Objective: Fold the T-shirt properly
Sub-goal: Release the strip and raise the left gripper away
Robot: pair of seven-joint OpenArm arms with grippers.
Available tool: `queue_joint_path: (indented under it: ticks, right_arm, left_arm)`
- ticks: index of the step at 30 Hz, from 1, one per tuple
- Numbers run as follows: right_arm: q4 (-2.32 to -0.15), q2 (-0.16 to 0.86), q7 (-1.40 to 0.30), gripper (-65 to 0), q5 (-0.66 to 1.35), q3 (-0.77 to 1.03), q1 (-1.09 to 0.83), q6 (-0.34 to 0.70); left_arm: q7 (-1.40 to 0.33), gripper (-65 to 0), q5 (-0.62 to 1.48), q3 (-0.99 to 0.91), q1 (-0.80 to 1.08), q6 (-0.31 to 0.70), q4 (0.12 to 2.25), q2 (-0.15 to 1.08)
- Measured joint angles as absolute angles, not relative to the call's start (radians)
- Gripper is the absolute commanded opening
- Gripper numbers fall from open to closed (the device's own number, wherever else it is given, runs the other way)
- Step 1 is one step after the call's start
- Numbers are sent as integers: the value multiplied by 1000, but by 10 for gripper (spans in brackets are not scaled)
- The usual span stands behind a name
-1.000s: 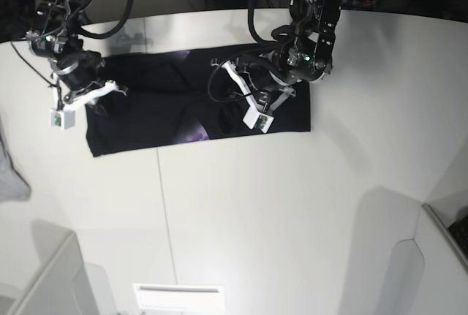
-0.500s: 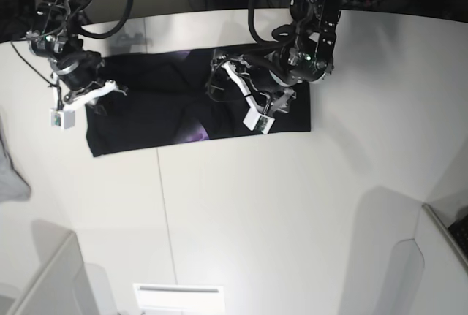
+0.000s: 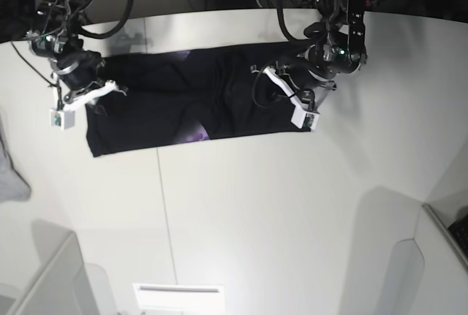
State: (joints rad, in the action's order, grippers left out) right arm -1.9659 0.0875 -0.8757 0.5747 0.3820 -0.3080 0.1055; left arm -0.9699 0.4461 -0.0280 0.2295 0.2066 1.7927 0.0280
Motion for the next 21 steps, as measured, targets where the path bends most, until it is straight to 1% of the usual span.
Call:
queue_joint_path:
  ticks: [5,10,14,15,19,21]
  right_arm:
    - [-1954,87,-876,-650,579,382,-274,105]
    - [-1881,85,-1001,-650,579,386,-205,105]
    - [-1857,85,-1022,-650,579,386,-171,105]
    - [-1851,84,-1025,-630,579,386,-169,105]
    - [-1831,84,-1029,-338,583,386,-162,105]
    - [-1810,85,-1055,-233,634,386,-159,106]
  left_arm:
    - [-960,-650,457,-57,213,209,1709,46]
    - [-946,-650,496,-73,199,224,1673,84]
    - [-941,-650,495,-135,200,224,1673,122]
    - [-941,-650,490,-151,200,224,1674,133]
    - [-938,-650,484,-176,204,224,1676,162]
    - [-939,-650,490,-187,206,224,1676,167]
